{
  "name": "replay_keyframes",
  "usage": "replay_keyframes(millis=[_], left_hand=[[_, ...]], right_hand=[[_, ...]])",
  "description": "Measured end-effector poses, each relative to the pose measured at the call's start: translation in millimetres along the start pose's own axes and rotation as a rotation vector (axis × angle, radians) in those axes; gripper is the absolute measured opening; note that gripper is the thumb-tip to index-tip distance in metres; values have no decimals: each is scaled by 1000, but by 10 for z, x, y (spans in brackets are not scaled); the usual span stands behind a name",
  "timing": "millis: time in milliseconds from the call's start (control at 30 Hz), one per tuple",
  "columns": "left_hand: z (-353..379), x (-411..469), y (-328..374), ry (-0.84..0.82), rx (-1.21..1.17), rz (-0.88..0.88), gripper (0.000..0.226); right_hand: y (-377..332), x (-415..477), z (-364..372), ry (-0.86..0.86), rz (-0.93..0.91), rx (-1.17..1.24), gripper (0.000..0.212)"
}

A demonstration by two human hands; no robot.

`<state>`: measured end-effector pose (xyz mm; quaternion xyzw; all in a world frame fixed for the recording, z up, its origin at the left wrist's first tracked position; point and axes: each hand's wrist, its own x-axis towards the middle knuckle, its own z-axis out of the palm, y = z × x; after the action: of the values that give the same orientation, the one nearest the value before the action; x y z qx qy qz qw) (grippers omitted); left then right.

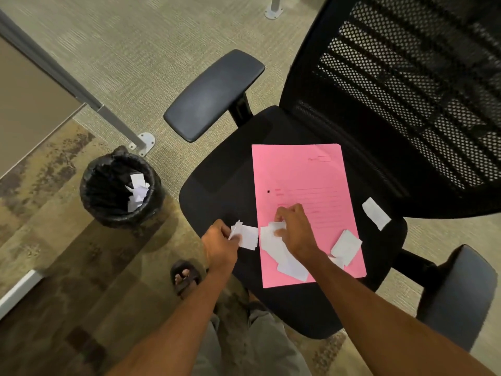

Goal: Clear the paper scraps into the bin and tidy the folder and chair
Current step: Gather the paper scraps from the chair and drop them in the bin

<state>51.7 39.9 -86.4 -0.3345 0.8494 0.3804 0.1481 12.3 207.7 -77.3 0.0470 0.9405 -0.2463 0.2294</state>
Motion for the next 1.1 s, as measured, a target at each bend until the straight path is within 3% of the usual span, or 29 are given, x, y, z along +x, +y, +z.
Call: replay_keyframes(millis=[167,300,567,800,1100], left_hand=[[-111,92,-45,-120,-105,41,30],[-333,211,-20,-161,-164,66,22],[-800,593,-26,-77,-458,-33,28],[-1292,1012,-389,53,-698,-156,40],[-1914,1863,-1316,213,-757,-326,34]], right_hand=[[-33,55,-132,-45,76,178,23],[-227,181,-285,-34,18,324,25],[-940,442,-157,-44,-12,380,44],[-1858,685,267,-67,-178,366,29],[-2923,1164,1528,-184,-167,291,26]])
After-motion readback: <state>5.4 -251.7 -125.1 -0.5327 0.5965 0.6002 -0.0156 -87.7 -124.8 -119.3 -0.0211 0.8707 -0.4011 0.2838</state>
